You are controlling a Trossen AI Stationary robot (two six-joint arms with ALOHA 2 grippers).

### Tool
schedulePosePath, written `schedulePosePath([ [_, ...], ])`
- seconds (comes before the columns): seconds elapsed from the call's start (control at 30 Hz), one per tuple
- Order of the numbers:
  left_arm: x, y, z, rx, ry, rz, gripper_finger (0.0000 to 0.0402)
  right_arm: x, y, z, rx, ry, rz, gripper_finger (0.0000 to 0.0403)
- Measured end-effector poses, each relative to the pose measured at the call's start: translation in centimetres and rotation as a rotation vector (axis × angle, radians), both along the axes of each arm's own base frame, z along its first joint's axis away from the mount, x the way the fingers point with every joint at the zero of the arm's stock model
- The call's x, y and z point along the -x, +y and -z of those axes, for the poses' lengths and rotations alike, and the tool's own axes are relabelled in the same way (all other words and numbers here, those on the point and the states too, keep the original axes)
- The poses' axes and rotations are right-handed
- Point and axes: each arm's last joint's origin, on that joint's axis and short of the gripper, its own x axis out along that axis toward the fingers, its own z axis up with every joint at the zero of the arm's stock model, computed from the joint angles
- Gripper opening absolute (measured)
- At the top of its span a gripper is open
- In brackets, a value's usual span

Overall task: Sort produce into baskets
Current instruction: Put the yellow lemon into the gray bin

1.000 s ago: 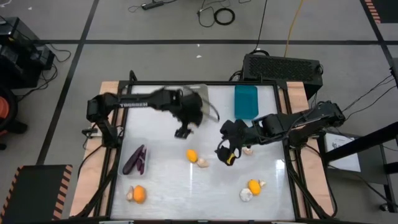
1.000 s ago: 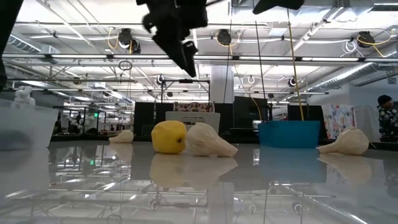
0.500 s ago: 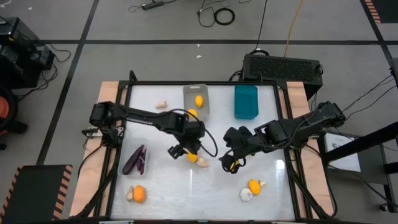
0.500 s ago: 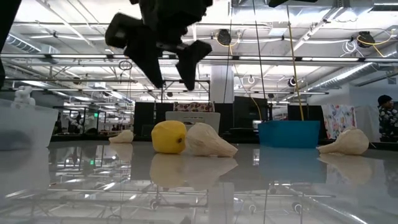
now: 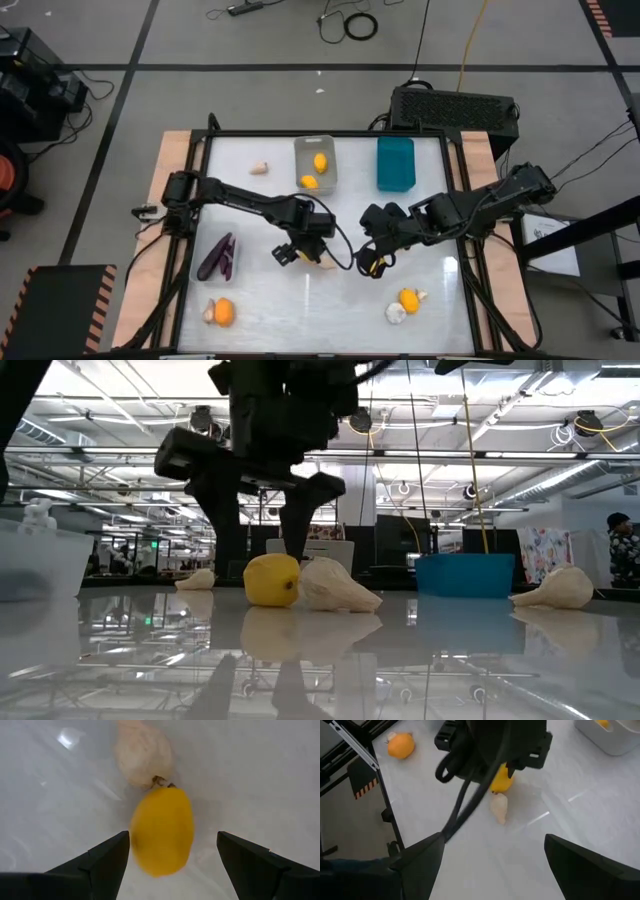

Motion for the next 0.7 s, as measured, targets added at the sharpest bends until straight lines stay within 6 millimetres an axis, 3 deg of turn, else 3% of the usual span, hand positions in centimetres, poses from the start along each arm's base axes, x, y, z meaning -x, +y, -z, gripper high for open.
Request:
schedulePosePath([
  [0.27,-0.7,-0.1,2.3,-0.004,0.042,-0.001,0.0305,0.0,0.0,0.0,0.008,0.001,-0.009,0.0336],
  [0.7,-0.8,0.3,2.2,0.006,0.051,-0.07,0.0245,0.1,-0.1,0.1,0.024,0.018,-0.017,0.0336],
])
